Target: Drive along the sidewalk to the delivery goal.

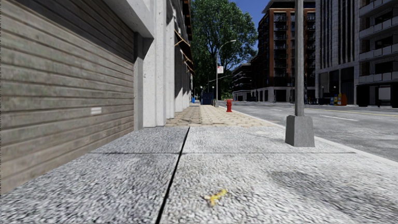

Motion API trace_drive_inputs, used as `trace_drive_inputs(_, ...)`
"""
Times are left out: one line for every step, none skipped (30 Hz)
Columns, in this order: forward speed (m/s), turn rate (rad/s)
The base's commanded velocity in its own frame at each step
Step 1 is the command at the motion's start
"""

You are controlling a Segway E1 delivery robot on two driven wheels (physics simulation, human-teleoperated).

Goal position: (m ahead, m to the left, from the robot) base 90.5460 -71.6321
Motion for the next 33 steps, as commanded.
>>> trace_drive_inputs(2.0, 0.0)
trace_drive_inputs(2.0, 0.0)
trace_drive_inputs(2.0, 0.0)
trace_drive_inputs(2.0, 0.0)
trace_drive_inputs(2.0, 0.0)
trace_drive_inputs(2.0, 0.0)
trace_drive_inputs(2.0, 0.0)
trace_drive_inputs(2.0, 0.0)
trace_drive_inputs(2.0, 0.0)
trace_drive_inputs(2.0, 0.0)
trace_drive_inputs(2.0, 0.0)
trace_drive_inputs(2.0, 0.0)
trace_drive_inputs(2.0, 0.0)
trace_drive_inputs(2.0, 0.0)
trace_drive_inputs(2.0, 0.0)
trace_drive_inputs(2.0, 0.0)
trace_drive_inputs(2.0, 0.0)
trace_drive_inputs(2.0, 0.0)
trace_drive_inputs(2.0, 0.0)
trace_drive_inputs(2.0, 0.0)
trace_drive_inputs(2.0, 0.0)
trace_drive_inputs(2.0, 0.0)
trace_drive_inputs(2.0, 0.0)
trace_drive_inputs(2.0, 0.0)
trace_drive_inputs(2.0, 0.0)
trace_drive_inputs(2.0, 0.0)
trace_drive_inputs(2.0, 0.0)
trace_drive_inputs(2.0, 0.0)
trace_drive_inputs(2.0, 0.0)
trace_drive_inputs(2.0, 0.0)
trace_drive_inputs(2.0, 0.0)
trace_drive_inputs(2.0, 0.0)
trace_drive_inputs(2.0, 0.0)
